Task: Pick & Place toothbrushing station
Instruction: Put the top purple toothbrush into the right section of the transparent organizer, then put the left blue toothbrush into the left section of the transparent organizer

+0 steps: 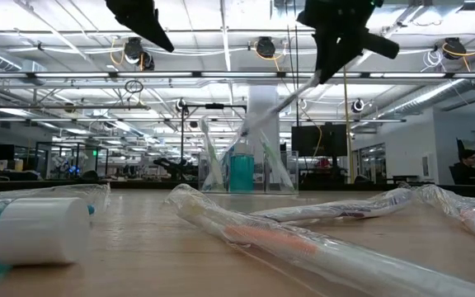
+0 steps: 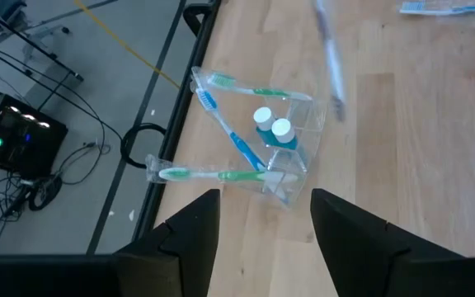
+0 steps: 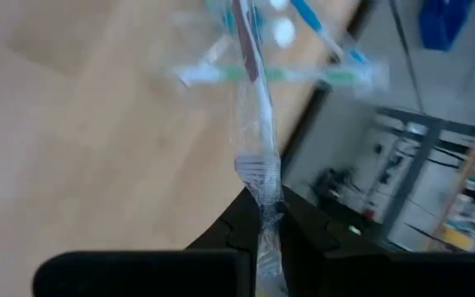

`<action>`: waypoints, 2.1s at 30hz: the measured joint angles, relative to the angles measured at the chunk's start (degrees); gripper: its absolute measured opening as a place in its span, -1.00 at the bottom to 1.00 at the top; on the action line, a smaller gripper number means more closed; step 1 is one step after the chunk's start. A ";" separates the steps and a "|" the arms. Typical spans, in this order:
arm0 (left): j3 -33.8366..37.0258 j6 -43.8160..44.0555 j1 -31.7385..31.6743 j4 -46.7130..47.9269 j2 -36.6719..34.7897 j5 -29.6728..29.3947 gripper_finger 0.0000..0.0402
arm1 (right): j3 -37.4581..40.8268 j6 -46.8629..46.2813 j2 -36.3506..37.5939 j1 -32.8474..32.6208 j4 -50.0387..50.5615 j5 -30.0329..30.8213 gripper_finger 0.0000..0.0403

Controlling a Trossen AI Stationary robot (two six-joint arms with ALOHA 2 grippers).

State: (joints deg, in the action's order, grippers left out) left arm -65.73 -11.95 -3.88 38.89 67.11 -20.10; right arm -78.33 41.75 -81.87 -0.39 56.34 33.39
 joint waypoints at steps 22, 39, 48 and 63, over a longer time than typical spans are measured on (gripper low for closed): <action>0.00 0.55 0.00 0.31 0.00 0.50 -0.01 | 6.71 20.63 0.39 0.81 -2.38 15.44 -0.91; 0.00 0.26 0.00 0.28 0.00 0.59 -0.01 | 31.49 60.35 0.39 0.87 -60.74 16.11 -0.79; 0.00 0.31 0.00 0.28 0.00 0.60 -0.01 | 32.16 57.43 0.39 0.27 -64.67 15.64 -0.57; -0.02 10.07 0.10 0.31 0.00 0.79 -0.01 | 32.16 38.49 0.39 -1.52 -86.34 14.45 -0.28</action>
State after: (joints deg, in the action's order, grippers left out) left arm -65.76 -1.88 -3.78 39.20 67.11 -19.31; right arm -46.17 80.24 -81.47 -1.91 -30.00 47.84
